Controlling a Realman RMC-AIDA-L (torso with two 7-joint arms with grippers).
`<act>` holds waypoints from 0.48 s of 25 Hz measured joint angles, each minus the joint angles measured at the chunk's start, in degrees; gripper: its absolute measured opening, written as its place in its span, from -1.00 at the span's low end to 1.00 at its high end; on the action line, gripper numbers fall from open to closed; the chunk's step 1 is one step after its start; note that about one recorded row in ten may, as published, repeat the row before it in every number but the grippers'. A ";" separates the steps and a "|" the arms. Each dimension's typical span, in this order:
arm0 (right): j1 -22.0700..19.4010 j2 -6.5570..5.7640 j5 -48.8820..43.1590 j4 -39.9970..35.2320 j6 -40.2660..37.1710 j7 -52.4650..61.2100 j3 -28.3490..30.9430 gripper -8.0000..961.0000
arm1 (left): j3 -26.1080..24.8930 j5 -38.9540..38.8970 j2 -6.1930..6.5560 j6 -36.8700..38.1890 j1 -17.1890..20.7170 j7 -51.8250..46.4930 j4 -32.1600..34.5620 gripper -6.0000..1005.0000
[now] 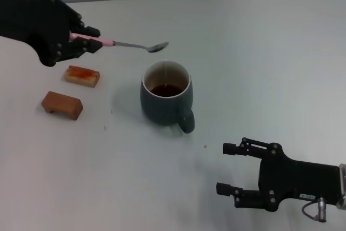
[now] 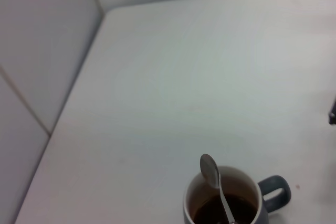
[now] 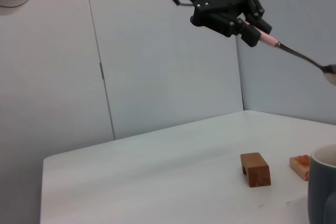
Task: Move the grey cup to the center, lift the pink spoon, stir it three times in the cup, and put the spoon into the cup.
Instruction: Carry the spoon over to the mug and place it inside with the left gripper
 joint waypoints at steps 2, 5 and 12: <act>0.01 0.03 0.00 0.00 -0.08 0.00 0.00 0.64 | 2.27 2.55 -0.68 1.90 -1.73 -0.15 2.81 -0.68; -0.05 0.07 0.00 0.00 -0.48 -0.08 0.00 0.65 | 7.44 5.33 -1.07 2.16 -3.07 -0.91 4.42 -0.68; -0.47 0.09 0.00 0.40 -1.16 -1.33 0.00 0.65 | 14.29 9.93 -1.52 0.73 -5.90 -2.43 4.57 -0.66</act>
